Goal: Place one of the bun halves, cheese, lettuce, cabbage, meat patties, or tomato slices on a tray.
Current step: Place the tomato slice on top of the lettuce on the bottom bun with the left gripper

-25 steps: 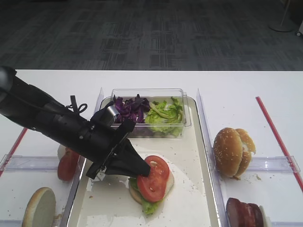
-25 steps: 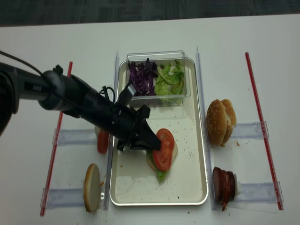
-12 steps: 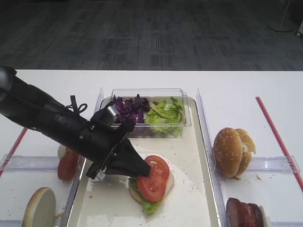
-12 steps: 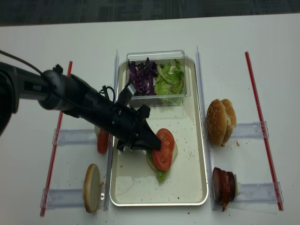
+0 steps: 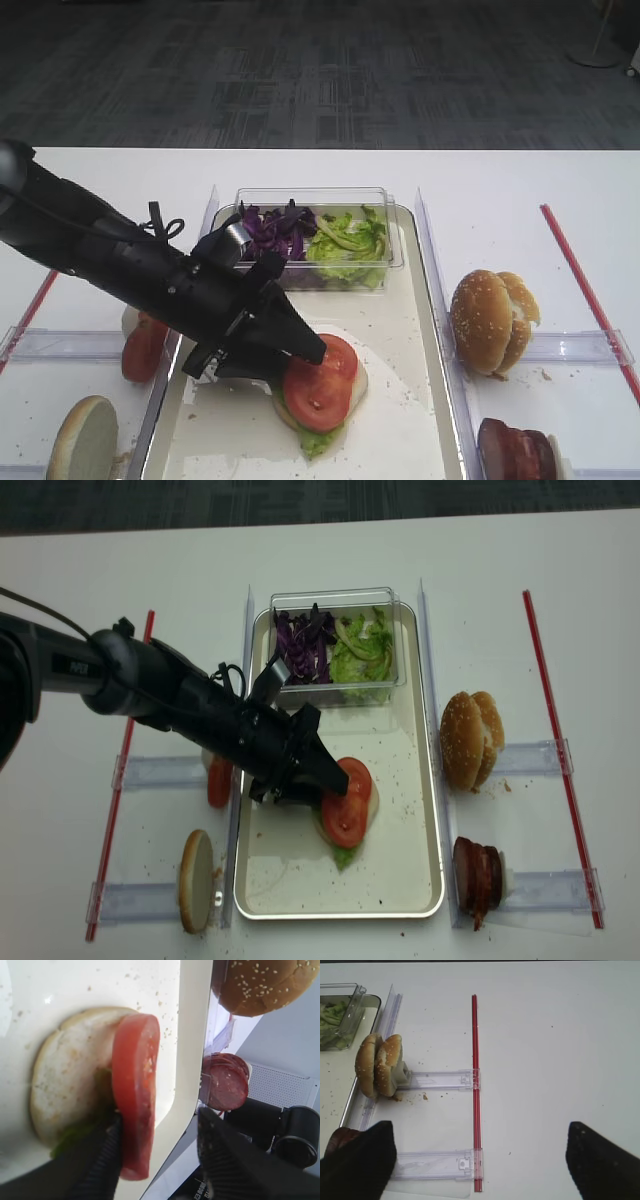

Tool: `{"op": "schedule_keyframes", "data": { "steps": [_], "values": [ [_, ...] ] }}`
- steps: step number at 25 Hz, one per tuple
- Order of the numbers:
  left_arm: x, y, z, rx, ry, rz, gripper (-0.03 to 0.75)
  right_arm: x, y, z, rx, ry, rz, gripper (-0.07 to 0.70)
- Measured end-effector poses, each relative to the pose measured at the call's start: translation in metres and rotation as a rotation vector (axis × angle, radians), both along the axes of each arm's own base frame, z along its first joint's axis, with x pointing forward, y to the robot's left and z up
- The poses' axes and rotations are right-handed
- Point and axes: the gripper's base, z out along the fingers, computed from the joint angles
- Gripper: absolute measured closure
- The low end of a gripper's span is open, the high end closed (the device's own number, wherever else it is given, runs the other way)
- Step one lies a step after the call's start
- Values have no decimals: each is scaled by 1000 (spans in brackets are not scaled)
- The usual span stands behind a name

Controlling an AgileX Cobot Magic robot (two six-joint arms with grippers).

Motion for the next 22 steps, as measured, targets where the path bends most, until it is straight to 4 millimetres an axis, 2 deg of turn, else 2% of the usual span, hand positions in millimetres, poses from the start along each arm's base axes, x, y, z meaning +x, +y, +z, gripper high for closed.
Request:
{"op": "schedule_keyframes", "data": {
  "steps": [14,22],
  "values": [
    [0,0,0,0,0,0,252,0,0,0,0,0,0,-66],
    [1,-1,1,-7,2,11,232,0,0,0,0,0,0,-66]
  ]
}}
